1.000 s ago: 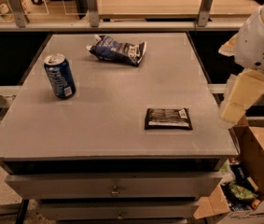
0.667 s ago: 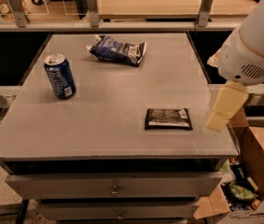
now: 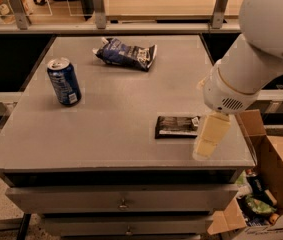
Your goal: Move rxbar chocolate near pepsi can
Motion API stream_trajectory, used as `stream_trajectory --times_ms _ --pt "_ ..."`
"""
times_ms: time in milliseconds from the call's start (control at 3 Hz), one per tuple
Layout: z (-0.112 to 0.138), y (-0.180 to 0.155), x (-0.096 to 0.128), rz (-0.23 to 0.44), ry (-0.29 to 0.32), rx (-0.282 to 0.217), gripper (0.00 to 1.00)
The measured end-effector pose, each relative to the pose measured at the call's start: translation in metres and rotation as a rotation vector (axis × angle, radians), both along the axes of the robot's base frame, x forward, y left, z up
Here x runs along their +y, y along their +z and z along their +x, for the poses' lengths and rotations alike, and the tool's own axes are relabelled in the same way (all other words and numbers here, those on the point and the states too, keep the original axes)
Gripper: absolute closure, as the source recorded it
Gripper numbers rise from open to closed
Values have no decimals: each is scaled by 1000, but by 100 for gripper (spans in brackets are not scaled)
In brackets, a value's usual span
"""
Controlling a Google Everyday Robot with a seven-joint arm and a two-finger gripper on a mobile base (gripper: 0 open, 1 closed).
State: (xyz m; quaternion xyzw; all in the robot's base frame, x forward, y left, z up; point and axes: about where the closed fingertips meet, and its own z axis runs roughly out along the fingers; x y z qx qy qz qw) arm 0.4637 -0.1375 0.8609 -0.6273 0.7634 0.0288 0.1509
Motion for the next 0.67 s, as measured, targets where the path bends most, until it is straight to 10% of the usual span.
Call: stream_trajectory --times_ms 667 --pt "13 -35 14 13 61 34 0"
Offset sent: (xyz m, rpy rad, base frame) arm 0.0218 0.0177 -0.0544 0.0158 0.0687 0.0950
